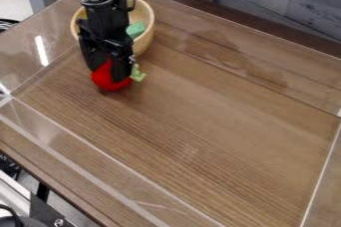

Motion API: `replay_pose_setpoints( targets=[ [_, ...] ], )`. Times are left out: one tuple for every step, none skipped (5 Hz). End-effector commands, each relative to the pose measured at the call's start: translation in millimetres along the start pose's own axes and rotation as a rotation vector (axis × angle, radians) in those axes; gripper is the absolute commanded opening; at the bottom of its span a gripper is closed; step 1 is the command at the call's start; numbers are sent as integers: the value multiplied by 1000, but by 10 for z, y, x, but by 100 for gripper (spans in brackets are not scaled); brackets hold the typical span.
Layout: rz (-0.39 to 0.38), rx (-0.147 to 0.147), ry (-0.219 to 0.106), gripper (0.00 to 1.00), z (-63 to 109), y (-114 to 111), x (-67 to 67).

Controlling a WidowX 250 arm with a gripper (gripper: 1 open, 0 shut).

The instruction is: Move the red fruit to the left

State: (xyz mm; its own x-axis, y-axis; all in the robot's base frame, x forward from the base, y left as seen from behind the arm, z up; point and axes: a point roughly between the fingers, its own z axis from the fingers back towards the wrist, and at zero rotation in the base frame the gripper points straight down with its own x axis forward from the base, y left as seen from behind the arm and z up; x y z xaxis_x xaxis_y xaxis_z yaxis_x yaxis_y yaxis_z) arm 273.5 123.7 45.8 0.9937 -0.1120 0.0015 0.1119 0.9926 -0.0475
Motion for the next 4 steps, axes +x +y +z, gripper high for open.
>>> replay_pose_setpoints(
  targets=[
    [-14, 17, -55, 100, 123, 52, 120],
    [-15, 9, -55, 100, 113, 44, 133],
    [-15, 2, -55, 100, 105, 34, 147],
    [-16, -3, -56, 100, 100, 31, 161]
  ],
)
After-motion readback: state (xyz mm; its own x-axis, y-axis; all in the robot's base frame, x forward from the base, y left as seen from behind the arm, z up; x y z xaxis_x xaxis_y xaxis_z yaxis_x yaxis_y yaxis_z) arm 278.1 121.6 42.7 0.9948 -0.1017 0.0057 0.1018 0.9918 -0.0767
